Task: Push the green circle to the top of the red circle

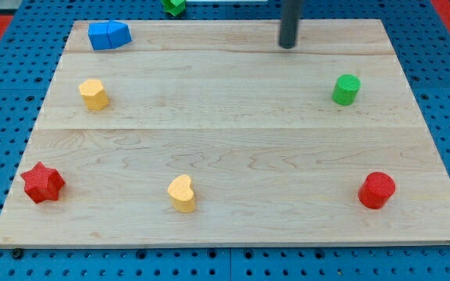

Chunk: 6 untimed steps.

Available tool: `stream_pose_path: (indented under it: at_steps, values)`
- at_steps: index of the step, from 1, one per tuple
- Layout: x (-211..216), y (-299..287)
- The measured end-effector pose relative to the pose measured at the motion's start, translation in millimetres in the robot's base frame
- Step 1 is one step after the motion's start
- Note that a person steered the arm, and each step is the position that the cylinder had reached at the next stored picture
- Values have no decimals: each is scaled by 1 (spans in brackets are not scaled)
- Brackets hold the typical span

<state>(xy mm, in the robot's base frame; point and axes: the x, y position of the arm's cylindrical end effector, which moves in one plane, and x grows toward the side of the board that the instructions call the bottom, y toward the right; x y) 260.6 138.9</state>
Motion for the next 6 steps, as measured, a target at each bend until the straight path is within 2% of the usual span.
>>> stream_pose_path:
  at_steps: [1,2,3,4,5,6]
  values:
    - [39,41]
    - [107,41]
    - [153,49]
    - [129,52]
    - [161,64]
    - [221,75]
